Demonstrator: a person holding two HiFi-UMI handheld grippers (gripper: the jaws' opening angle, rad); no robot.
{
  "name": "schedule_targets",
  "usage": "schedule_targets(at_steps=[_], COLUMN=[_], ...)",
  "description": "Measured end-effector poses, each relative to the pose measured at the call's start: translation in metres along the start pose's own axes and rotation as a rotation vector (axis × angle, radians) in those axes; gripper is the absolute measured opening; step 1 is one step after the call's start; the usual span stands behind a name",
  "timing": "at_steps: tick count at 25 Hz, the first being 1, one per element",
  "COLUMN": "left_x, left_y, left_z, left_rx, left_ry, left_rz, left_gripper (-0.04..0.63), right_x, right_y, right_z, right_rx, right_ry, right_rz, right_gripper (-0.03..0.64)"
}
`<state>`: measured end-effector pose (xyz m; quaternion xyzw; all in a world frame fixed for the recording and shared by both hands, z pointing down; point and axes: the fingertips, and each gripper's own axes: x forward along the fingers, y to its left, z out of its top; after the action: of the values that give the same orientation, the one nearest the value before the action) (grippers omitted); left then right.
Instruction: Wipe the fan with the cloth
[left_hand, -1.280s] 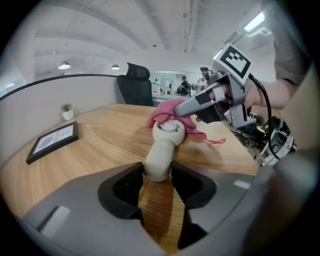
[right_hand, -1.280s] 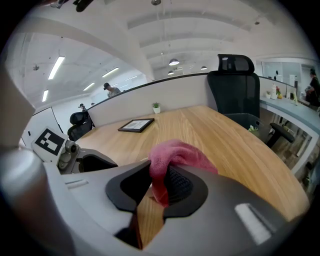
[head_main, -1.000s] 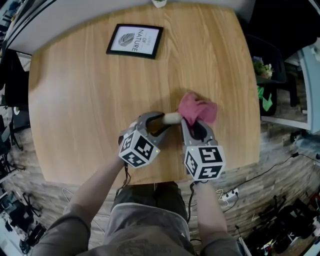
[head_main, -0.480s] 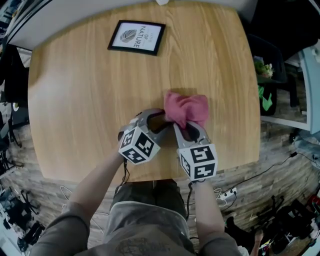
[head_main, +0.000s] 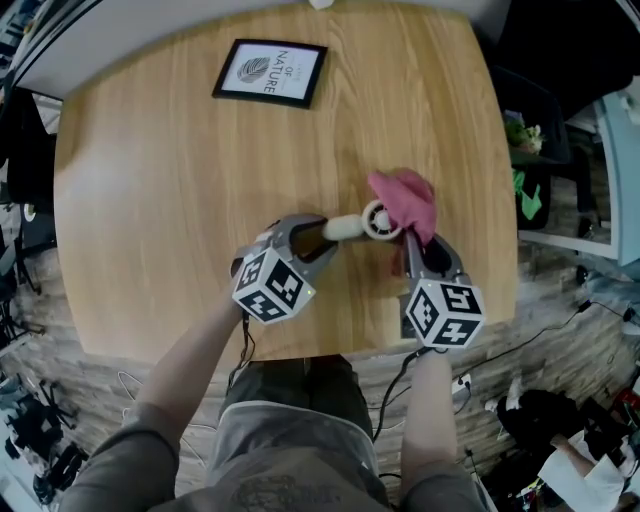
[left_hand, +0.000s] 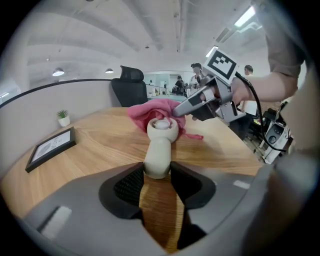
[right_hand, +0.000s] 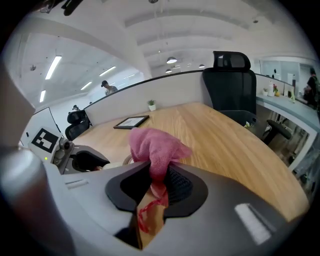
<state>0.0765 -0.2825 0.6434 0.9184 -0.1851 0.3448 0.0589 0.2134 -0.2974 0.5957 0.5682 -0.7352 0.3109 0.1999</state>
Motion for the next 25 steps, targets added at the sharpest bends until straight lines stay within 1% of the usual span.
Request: schedule_targets(at_steps=[4,8,9,12,14,16,19,22,24,25], left_x=[0.001,0.001,0.001,0.001,0.001,0.001,0.001,0.001,0.001,0.001], left_y=[0.001,0.0,0.0,0.0,0.001,0.001,0.001,0.002,0.001,0.001], left_z=[0.001,0.0,0.0,0.001,0.001,0.001,0.001,0.001,0.001,0.001], left_rx=[0.007,0.011,0.012,0.01,0.004,0.003,0.004,0.006,0.009,0.012], left_ry=[-0.004,-0.004,-0.005,-0.005,-0.003,-0.003,-0.001,0.0,0.001,0.001], left_rz=[0.011,0.014,0.014,0.015,0.016,0.015,0.015,0.015,0.016,0.017], left_gripper=[0.167,0.167,0.167,0.167,0.166,0.167,0.166,0.166,0.166,0.166], right_x=[0.011,0.026,0.029,0.036,0.036,0.035,0.028,0.018,0.013,0.012], right_y=[0.038,0.084,0.095,0.132,0.139,0.13,0.104,0.062,0.03,0.018], right_z=[0.005,-0.002,-0.005,-0.026,-0.031,-0.027,-0.012,0.005,0.011,0.013], right_rx=[-0.024,-0.065,-0.084,-0.152,-0.182,-0.162,-0.114,-0.068,-0.041,-0.044], right_ry=[-0.012,0.017,0.037,0.157,0.173,0.151,0.095,0.038,0.021,0.018], right_rz=[0.088,0.179,0.212,0.362,0.389,0.374,0.318,0.212,0.128,0.088], right_gripper=[0.078,0.078,0.078,0.077,0.075,0.075,0.075,0.076,0.077,0.077])
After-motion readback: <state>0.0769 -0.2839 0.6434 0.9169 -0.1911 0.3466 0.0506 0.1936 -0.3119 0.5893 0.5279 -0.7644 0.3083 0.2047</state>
